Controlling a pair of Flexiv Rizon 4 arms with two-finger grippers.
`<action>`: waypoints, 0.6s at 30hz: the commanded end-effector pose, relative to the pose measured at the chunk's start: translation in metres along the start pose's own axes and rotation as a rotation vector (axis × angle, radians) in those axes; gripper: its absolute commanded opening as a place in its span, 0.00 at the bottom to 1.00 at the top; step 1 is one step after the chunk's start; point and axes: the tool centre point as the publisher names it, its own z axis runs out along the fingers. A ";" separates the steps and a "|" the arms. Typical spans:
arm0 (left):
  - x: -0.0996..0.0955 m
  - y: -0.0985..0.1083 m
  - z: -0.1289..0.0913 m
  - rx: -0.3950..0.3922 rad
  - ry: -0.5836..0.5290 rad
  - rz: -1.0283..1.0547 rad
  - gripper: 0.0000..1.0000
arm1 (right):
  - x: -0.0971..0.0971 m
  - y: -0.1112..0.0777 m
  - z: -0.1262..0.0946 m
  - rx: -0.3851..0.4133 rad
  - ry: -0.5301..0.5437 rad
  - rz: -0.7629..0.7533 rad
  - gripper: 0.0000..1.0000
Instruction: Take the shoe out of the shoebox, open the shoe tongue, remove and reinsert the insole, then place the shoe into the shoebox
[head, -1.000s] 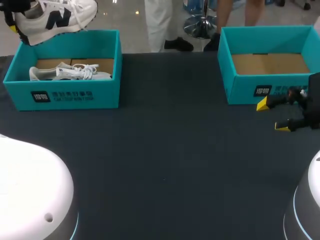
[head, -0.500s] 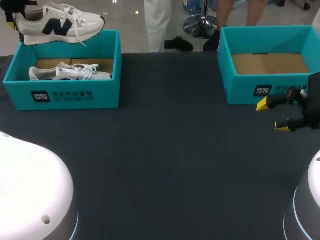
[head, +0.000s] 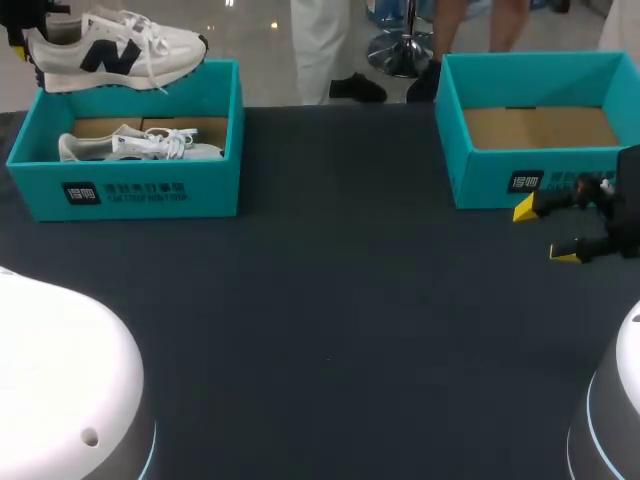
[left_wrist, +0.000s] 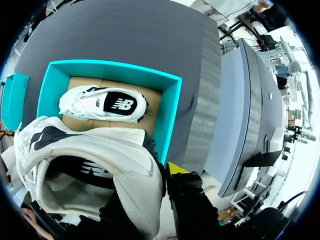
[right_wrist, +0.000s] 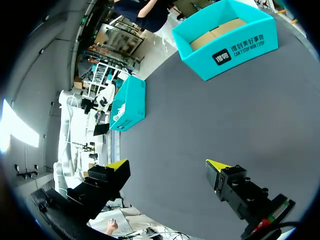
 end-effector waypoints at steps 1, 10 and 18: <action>0.000 -0.002 0.000 -0.011 0.001 -0.013 0.00 | 0.000 -0.001 0.000 -0.001 -0.002 0.001 1.00; -0.013 0.001 0.021 -0.045 0.041 0.109 0.00 | 0.000 -0.001 0.000 -0.001 -0.002 0.001 1.00; -0.023 0.006 0.039 -0.017 0.026 0.134 0.00 | 0.000 -0.001 0.000 -0.001 -0.002 0.001 1.00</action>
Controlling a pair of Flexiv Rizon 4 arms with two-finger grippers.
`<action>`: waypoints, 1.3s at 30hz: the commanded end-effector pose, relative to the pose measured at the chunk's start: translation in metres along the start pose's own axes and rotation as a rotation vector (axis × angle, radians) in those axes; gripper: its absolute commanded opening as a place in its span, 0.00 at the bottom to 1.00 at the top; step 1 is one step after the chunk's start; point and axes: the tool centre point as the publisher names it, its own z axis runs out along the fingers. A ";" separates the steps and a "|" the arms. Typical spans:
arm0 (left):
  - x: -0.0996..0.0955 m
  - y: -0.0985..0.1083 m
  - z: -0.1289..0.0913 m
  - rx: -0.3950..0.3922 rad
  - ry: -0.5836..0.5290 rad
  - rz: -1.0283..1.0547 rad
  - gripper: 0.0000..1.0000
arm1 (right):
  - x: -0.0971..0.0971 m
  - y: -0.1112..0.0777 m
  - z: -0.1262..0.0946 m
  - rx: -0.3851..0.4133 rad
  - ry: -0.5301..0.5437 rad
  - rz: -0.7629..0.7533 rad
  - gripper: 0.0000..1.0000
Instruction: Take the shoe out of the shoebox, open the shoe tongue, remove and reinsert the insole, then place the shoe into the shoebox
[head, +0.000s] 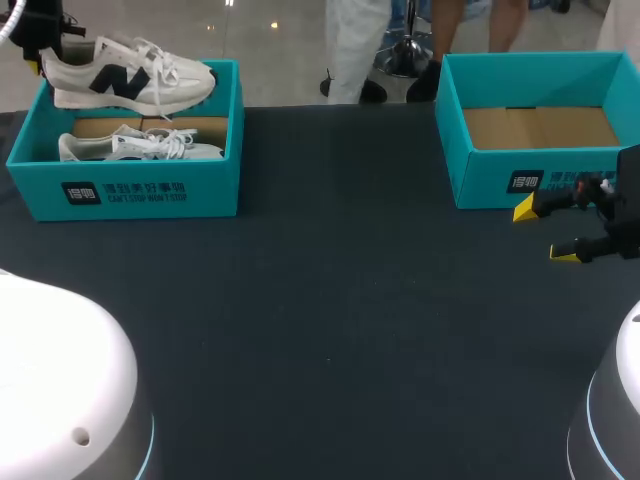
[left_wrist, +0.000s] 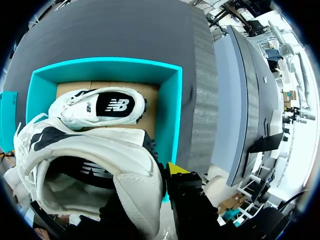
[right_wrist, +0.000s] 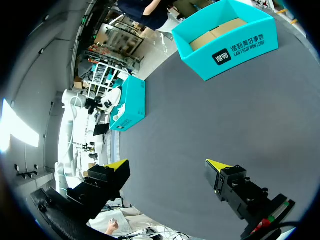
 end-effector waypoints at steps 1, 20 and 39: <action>-0.003 0.009 0.012 0.019 -0.011 -0.001 0.00 | 0.000 -0.001 0.000 -0.001 -0.002 0.001 1.00; -0.015 0.041 0.060 0.037 -0.027 -0.005 0.00 | 0.000 -0.001 0.000 -0.001 -0.002 0.001 1.00; -0.034 0.043 0.119 0.032 -0.055 -0.002 0.00 | 0.000 -0.001 0.000 -0.001 -0.002 0.001 1.00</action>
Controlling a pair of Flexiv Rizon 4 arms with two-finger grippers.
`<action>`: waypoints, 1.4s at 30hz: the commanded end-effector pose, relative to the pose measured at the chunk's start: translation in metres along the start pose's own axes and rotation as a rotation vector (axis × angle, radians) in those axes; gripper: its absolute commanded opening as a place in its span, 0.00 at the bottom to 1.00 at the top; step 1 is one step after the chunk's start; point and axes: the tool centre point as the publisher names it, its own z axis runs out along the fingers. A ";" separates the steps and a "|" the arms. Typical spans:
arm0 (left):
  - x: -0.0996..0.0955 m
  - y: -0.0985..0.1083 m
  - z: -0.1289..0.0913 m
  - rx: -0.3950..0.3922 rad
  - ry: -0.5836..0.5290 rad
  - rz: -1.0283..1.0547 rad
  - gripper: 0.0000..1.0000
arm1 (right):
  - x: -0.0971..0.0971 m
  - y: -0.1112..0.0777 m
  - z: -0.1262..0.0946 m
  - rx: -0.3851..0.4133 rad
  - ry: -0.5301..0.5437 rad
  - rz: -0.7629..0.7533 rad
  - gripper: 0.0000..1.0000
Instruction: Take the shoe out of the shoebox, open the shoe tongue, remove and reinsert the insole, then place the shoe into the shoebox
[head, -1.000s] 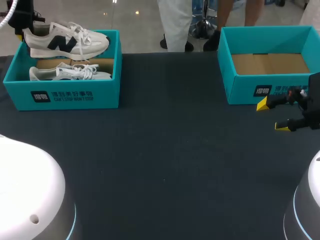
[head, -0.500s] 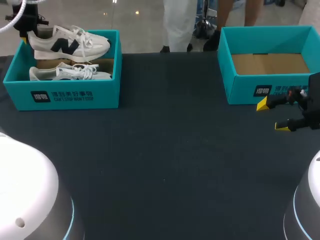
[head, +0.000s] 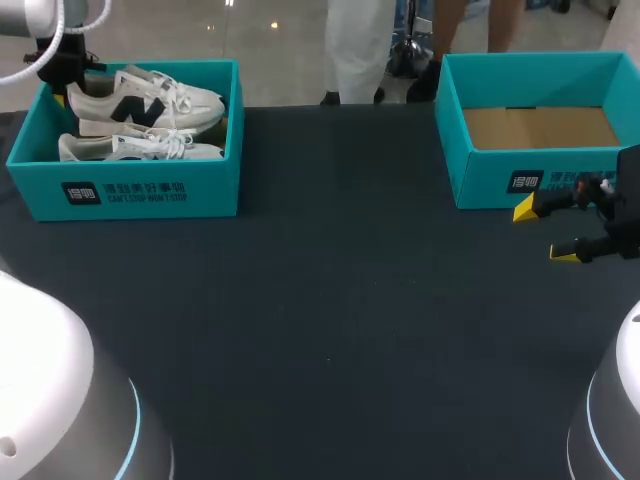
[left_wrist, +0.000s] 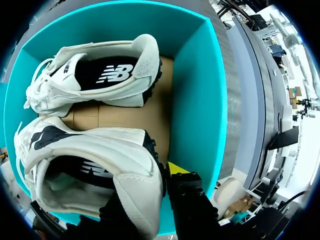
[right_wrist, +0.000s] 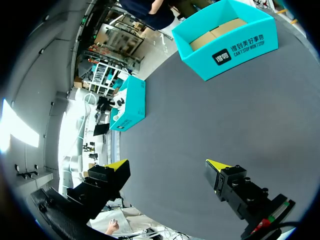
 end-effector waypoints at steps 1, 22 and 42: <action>-0.002 0.009 0.016 0.005 -0.002 -0.011 0.00 | 0.000 -0.001 0.000 -0.001 -0.002 0.001 1.00; -0.009 0.007 0.031 0.072 -0.009 0.019 1.00 | 0.000 -0.001 0.000 -0.001 -0.002 0.001 1.00; -0.010 -0.037 -0.063 0.062 -0.116 0.029 1.00 | 0.000 -0.001 0.000 -0.001 -0.002 0.001 1.00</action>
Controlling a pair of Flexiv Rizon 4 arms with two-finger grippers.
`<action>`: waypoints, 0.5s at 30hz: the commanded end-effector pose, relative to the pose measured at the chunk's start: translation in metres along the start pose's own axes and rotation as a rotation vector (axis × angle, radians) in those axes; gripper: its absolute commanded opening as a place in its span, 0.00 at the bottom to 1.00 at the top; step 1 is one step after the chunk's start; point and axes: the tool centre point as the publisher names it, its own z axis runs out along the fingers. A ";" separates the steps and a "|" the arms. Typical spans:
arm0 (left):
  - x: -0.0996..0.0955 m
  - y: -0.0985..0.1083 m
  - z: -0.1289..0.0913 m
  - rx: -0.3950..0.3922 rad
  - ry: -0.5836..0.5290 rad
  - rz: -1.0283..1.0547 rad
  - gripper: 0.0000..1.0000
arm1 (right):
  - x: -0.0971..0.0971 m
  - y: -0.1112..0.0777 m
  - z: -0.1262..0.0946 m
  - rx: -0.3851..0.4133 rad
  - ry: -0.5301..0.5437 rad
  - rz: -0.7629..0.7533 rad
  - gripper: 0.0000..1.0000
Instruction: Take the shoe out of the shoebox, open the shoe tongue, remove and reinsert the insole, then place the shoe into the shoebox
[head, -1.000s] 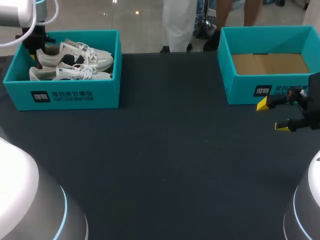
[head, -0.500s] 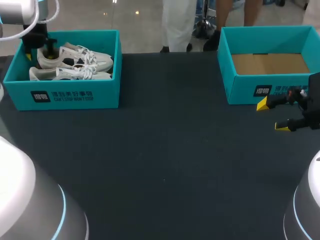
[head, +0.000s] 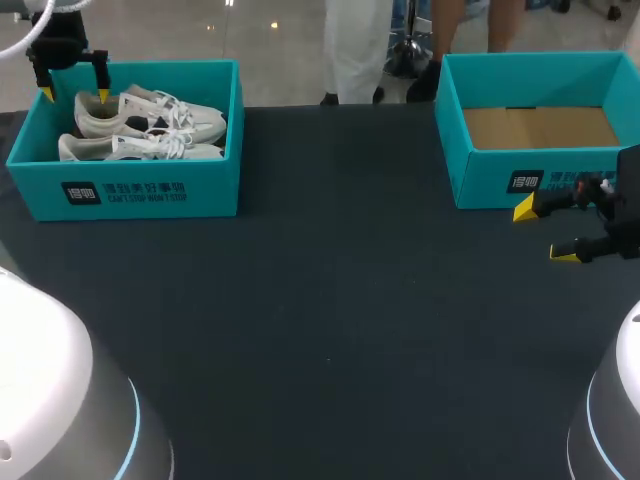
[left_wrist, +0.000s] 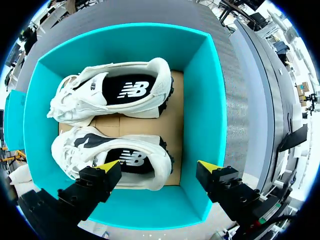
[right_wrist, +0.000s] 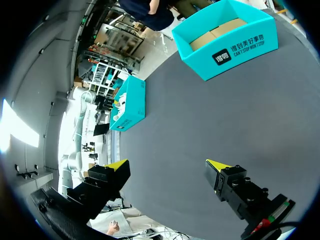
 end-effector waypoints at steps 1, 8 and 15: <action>0.001 -0.034 -0.033 -0.037 0.013 -0.001 1.00 | 0.000 -0.001 0.000 -0.001 -0.002 0.001 1.00; 0.003 -0.043 -0.047 -0.029 0.048 -0.009 1.00 | 0.000 -0.001 0.000 -0.001 -0.002 0.001 1.00; 0.003 -0.043 -0.047 -0.029 0.048 -0.009 1.00 | 0.000 -0.001 0.000 -0.001 -0.002 0.001 1.00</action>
